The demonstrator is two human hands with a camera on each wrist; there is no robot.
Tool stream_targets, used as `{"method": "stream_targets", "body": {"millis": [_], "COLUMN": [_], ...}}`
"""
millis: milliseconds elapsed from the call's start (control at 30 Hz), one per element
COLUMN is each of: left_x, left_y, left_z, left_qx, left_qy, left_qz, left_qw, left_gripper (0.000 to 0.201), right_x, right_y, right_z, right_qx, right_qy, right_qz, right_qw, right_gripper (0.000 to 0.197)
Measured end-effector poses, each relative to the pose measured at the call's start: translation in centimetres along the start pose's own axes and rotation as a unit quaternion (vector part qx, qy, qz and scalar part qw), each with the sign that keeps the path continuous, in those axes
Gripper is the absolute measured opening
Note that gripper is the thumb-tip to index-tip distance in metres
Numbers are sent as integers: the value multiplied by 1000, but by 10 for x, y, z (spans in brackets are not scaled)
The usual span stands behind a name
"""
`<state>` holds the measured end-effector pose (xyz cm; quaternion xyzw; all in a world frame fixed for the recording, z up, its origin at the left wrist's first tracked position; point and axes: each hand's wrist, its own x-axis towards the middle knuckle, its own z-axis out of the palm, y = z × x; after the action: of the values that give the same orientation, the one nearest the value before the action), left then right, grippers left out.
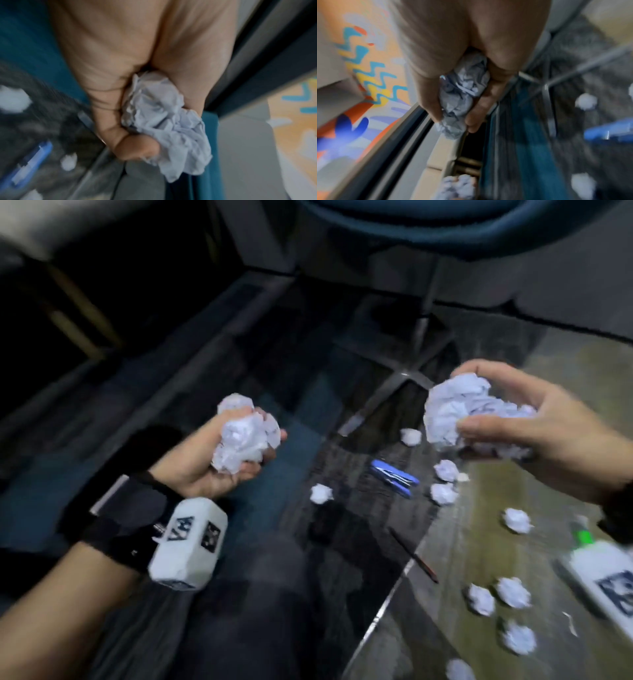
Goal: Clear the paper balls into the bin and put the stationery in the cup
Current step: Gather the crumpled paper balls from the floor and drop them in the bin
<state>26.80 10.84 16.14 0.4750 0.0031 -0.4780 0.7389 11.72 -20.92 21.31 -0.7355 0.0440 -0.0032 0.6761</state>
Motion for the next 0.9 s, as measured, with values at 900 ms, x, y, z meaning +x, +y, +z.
{"method": "stream_targets", "body": {"millis": [900], "left_x": [-84], "left_y": [11], "left_z": [-202], "left_qx": [-75], "left_qy": [332], "left_qz": [-57], "left_qw": [939], "left_gripper": [40], "right_x": [39], "right_y": [43], "right_z": [172], "right_qx": [221], "right_qy": [-90], "right_qz": [214], "right_qw": [947], "right_gripper": [78]}}
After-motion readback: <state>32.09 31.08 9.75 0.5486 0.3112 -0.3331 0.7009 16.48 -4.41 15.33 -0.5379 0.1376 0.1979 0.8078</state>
